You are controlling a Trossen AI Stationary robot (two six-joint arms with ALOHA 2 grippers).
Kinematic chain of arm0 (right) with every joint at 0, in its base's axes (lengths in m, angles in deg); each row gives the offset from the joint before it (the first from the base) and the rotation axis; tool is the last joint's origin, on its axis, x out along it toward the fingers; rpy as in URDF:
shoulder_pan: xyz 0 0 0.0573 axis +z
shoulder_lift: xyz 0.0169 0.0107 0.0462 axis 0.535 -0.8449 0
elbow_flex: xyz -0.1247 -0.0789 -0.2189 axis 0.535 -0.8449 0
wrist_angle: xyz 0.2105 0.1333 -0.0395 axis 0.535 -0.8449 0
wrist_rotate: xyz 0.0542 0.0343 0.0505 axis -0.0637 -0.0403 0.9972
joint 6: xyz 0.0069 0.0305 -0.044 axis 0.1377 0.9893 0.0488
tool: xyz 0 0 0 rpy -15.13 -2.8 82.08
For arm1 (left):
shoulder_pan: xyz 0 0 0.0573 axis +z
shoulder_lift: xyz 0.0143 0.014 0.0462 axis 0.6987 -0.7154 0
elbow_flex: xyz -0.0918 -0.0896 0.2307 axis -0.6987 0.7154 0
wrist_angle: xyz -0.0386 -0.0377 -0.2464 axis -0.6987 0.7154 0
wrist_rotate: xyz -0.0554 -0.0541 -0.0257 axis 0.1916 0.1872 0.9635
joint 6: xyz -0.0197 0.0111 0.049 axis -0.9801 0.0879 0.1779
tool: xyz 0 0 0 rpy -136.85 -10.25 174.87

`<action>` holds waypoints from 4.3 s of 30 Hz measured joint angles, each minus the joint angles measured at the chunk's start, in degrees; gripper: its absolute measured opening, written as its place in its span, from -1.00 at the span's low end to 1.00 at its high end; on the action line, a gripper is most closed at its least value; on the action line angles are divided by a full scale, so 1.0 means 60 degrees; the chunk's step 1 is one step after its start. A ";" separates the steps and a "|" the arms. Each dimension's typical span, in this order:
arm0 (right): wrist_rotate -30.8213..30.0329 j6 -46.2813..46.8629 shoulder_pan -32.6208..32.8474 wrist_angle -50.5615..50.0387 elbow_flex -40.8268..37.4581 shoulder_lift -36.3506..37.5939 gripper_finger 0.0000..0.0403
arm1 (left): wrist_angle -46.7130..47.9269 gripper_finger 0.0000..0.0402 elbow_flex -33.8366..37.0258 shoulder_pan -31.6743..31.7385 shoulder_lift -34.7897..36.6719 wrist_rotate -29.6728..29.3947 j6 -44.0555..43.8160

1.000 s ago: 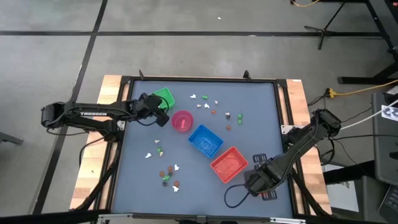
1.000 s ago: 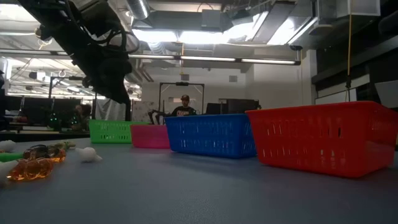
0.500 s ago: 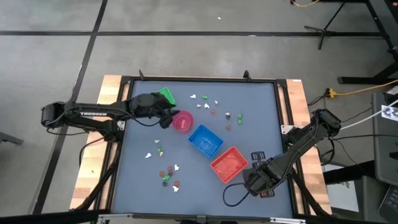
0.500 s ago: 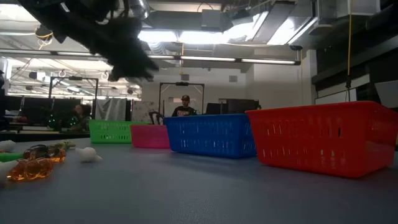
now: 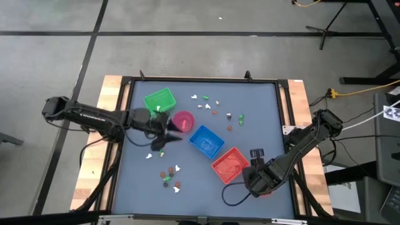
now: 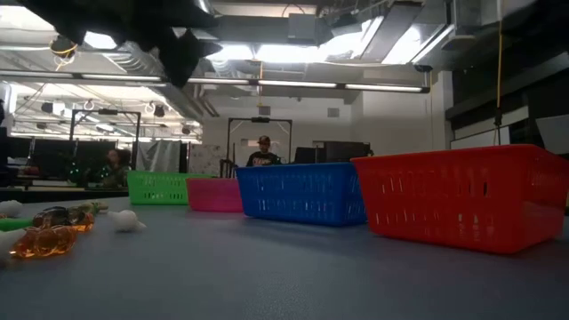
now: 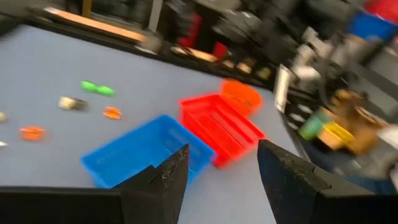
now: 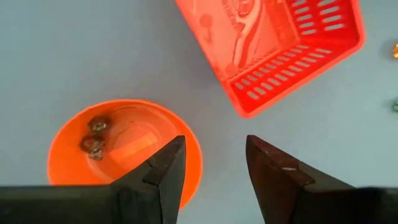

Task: Sort Halloween decoration
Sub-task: Put the orange pumpkin toy into the orange bin

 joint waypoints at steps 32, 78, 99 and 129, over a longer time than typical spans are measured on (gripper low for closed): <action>-0.2758 -0.1020 -0.1760 0.0605 0.0000 0.0000 -0.17 | 0.2568 -0.13 0.0000 -0.5242 -0.1721 -0.1585 -0.0360; -0.2653 -0.1030 -0.2503 0.0783 0.0000 0.0000 -0.17 | 0.2390 -0.17 -0.0015 -0.5387 -0.4433 -0.2076 -0.0015; -0.2653 -0.1028 -0.2503 0.0783 0.0000 0.0000 -0.17 | 0.2394 -0.56 -0.0011 -0.5384 -0.4444 -0.2080 -0.0015; -0.2658 -0.2041 -0.2584 0.0739 0.0000 0.0000 -0.17 | -0.0687 -0.59 0.0022 -0.4361 -0.3630 -0.5172 0.0049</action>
